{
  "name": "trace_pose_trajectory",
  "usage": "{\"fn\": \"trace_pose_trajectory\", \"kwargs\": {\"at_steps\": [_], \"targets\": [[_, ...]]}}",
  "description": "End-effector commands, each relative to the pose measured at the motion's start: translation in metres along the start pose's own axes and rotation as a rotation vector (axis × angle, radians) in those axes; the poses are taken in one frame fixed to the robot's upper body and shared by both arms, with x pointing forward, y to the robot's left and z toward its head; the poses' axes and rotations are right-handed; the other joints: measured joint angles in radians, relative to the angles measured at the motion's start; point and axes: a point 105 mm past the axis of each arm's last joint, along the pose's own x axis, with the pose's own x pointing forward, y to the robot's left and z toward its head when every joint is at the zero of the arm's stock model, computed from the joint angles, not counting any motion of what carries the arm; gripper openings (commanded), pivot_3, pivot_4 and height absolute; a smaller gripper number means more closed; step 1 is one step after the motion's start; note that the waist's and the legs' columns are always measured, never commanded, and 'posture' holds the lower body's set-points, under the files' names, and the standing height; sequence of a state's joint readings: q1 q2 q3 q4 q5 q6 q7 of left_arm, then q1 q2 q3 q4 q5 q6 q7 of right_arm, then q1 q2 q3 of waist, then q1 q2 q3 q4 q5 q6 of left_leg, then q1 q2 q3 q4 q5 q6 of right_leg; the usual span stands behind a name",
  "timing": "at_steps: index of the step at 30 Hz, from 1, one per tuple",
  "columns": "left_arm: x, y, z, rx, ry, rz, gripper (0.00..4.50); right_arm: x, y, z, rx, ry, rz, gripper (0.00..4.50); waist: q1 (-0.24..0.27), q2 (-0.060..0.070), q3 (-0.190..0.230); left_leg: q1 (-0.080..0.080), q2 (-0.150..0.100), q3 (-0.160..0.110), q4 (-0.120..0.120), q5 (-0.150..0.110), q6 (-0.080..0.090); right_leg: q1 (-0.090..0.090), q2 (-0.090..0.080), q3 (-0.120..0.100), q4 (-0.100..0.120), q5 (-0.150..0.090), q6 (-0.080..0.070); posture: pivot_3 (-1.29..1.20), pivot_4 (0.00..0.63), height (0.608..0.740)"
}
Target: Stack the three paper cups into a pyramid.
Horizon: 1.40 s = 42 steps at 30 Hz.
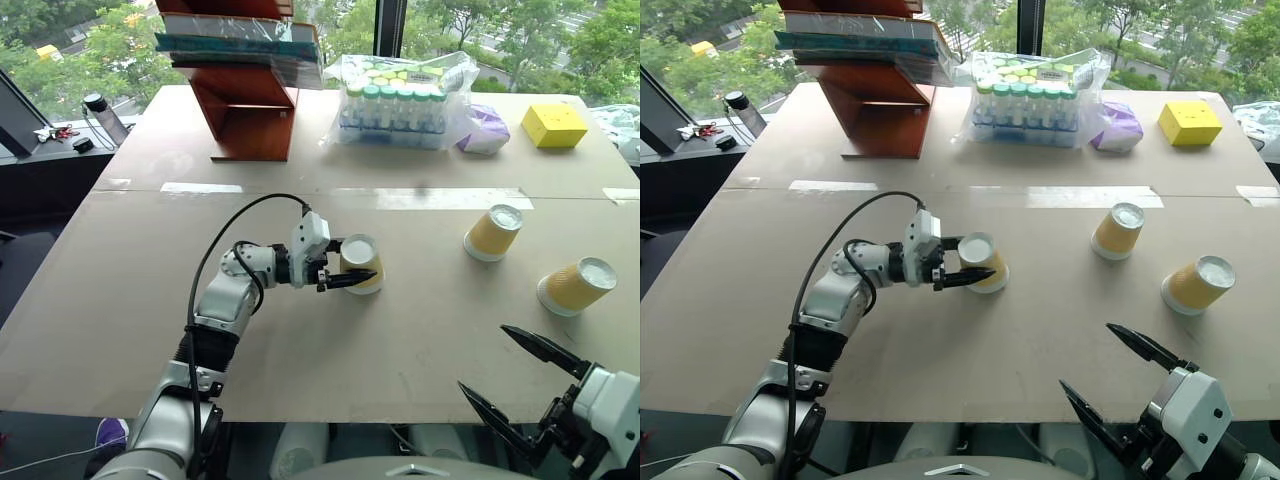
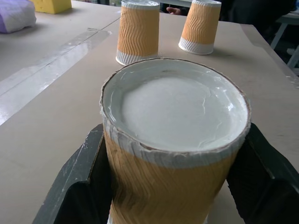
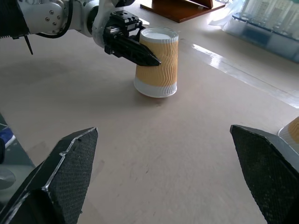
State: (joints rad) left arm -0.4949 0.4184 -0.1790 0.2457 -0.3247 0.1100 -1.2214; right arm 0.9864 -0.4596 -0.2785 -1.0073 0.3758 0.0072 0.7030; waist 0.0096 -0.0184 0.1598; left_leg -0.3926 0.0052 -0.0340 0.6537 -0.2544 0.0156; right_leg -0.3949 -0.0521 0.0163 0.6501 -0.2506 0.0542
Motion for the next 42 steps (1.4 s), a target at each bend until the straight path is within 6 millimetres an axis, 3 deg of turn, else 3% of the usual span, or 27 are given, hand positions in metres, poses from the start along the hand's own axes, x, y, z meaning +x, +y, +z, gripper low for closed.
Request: {"fn": "trace_pose_trajectory", "kwargs": {"at_steps": [1, 7, 9, 12, 15, 18, 22, 26, 29, 35, 42], "targets": [[0.003, -0.002, 0.002, 0.059, 0.001, -0.039, 2.58, 0.000, 0.006, 0.012, -0.033, -0.046, -0.009, 4.50, 0.002, 0.000, 0.000, 0.000, 0.000, 0.000, 0.000, 0.000, 0.000, 0.000, 0.000, 0.000, 0.000, 0.000, 0.000, 0.00, 0.150, 0.740], [0.006, -0.003, -0.003, 0.075, 0.017, -0.077, 2.58, -0.001, 0.006, 0.012, -0.036, -0.042, -0.052, 4.50, 0.004, 0.000, -0.001, 0.000, 0.001, 0.000, 0.001, 0.000, 0.000, 0.000, 0.000, 0.001, 0.000, -0.001, -0.001, 0.00, 0.150, 0.740], [0.007, -0.005, -0.002, 0.073, 0.013, -0.097, 3.59, -0.001, 0.005, 0.012, -0.042, -0.040, -0.068, 4.50, 0.004, 0.000, -0.001, 0.000, 0.001, 0.000, 0.001, 0.000, 0.000, 0.000, 0.000, 0.000, 0.000, -0.001, -0.001, 0.00, 0.150, 0.740], [0.008, -0.001, 0.003, 0.080, 0.012, -0.078, 4.46, 0.000, 0.000, 0.013, -0.046, -0.046, -0.103, 4.50, 0.004, 0.000, -0.001, 0.000, 0.001, 0.000, 0.001, 0.000, 0.000, 0.000, 0.000, 0.000, 0.001, -0.001, -0.001, 0.00, 0.150, 0.740], [0.003, 0.001, 0.011, 0.075, -0.006, -0.060, 4.46, 0.001, -0.007, 0.013, -0.044, -0.052, -0.148, 4.50, 0.003, 0.000, -0.001, 0.000, 0.001, 0.000, 0.001, 0.000, 0.000, 0.000, 0.000, 0.000, 0.001, -0.001, -0.001, 0.00, 0.150, 0.740], [-0.015, -0.002, 0.020, 0.029, -0.030, -0.062, 4.46, 0.002, -0.024, 0.016, -0.054, -0.083, -0.270, 4.50, 0.001, -0.001, -0.001, 0.000, 0.001, 0.000, 0.001, 0.000, 0.000, 0.000, 0.000, 0.000, 0.001, -0.001, -0.001, 0.00, 0.150, 0.740], [-0.050, -0.011, 0.026, -0.030, -0.037, -0.066, 4.46, -0.002, -0.058, 0.013, -0.043, -0.083, -0.497, 4.50, -0.015, 0.000, -0.001, 0.001, 0.003, 0.000, 0.001, 0.000, 0.000, -0.001, 0.000, 0.001, 0.004, -0.001, -0.001, 0.00, 0.150, 0.740], [-0.078, -0.036, 0.043, -0.057, -0.114, -0.166, 4.46, -0.026, -0.116, -0.017, -0.090, 0.061, -0.886, 4.50, -0.016, 0.000, -0.001, 0.001, 0.002, 0.000, 0.001, 0.000, 0.000, -0.002, -0.001, 0.002, 0.005, -0.002, -0.004, 0.00, 0.150, 0.740], [-0.078, -0.049, 0.053, -0.053, -0.122, -0.204, 4.46, -0.025, -0.130, -0.025, -0.058, 0.063, -0.971, 4.50, -0.010, 0.001, -0.001, 0.001, 0.001, 0.001, 0.001, 0.000, 0.000, -0.002, -0.002, 0.002, 0.005, -0.002, -0.004, 0.00, 0.150, 0.740], [-0.058, -0.060, 0.088, -0.044, -0.170, -0.236, 4.46, -0.025, -0.155, -0.034, 0.020, 0.071, -1.042, 4.50, 0.000, 0.001, -0.001, 0.001, 0.001, 0.000, 0.001, 0.000, 0.000, -0.002, -0.001, 0.002, 0.007, -0.002, -0.004, 0.00, 0.150, 0.740], [-0.051, -0.071, 0.100, -0.032, -0.153, -0.253, 4.46, -0.018, -0.178, -0.047, 0.194, 0.066, -1.066, 4.50, -0.021, 0.001, -0.001, 0.003, 0.001, 0.001, 0.000, 0.000, 0.000, -0.001, 0.000, 0.004, 0.008, -0.001, -0.001, 0.00, 0.150, 0.740]]}}
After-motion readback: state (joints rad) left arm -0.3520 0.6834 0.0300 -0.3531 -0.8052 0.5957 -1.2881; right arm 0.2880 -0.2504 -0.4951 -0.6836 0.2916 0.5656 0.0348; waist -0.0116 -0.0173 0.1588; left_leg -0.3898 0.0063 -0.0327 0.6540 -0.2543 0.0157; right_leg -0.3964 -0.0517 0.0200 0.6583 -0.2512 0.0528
